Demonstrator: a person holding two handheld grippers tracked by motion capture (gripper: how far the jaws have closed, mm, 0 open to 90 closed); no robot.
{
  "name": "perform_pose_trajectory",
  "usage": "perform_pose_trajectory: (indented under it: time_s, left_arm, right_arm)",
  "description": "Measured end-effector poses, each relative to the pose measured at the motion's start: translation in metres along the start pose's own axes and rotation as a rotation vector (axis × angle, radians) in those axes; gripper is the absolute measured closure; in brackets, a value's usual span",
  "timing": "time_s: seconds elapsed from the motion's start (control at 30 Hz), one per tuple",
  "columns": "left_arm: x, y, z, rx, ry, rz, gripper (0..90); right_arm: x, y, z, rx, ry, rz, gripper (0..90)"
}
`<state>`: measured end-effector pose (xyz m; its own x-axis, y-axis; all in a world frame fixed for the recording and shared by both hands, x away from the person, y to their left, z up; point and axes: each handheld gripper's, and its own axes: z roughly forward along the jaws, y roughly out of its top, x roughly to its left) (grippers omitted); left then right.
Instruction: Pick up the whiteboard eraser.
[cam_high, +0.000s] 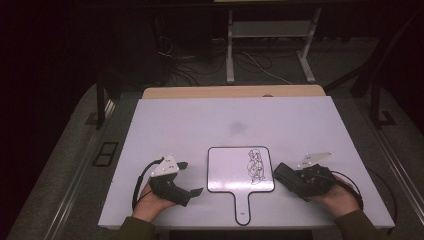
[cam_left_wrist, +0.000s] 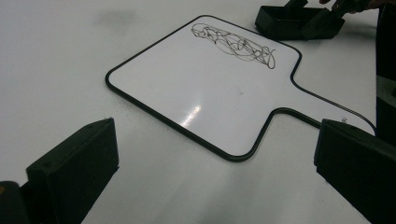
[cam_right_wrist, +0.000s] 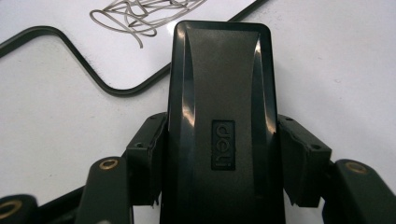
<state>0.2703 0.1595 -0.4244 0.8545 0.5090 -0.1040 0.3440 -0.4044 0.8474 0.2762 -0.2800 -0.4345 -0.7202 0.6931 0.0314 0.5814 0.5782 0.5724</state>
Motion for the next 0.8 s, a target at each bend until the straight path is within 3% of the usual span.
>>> perform_pose_trajectory:
  time_s: [0.8]
  left_arm:
    - [0.0025, -0.0025, -0.0017, -0.005, -0.001, -0.008, 0.0]
  right_arm:
    - [-0.0055, 0.0048, -0.0093, -0.031, 0.031, 0.021, 38.7]
